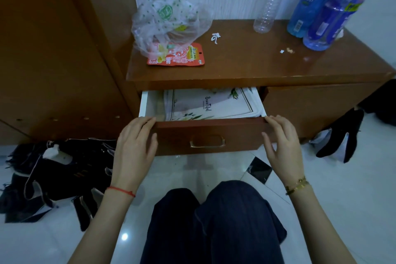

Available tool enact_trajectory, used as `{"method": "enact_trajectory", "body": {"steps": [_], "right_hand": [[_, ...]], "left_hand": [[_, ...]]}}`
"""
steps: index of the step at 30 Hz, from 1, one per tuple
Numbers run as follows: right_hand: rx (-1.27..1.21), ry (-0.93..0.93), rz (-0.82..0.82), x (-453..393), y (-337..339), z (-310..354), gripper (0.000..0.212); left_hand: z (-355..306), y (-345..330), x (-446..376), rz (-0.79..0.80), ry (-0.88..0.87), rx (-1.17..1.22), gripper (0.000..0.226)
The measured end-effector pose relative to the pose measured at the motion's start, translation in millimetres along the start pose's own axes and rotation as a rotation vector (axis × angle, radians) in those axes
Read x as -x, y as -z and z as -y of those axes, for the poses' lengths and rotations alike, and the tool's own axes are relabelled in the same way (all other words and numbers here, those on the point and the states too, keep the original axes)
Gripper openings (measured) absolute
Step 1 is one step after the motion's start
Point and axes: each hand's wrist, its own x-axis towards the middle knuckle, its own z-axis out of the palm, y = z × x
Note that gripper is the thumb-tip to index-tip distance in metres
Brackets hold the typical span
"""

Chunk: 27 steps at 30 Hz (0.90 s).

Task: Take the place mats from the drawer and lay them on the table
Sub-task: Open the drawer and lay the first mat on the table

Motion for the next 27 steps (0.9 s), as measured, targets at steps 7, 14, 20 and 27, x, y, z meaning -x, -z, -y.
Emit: {"method": "enact_trajectory", "body": {"steps": [7,14,20,27], "right_hand": [[0.006,-0.035,-0.041,41,19,13,0.035],[0.015,0.003,-0.138,87,40,18,0.025],[0.029,-0.041,-0.148,94,39,21,0.027],[-0.020,-0.038,-0.159,88,48,24,0.026]], "left_hand": [[-3,13,40,-0.031,-0.037,0.043,0.030],[-12,33,90,-0.063,-0.076,0.073,0.027],[-15,34,97,-0.073,-0.065,0.106,0.028],[-17,38,94,-0.039,-0.053,0.114,0.030]]}}
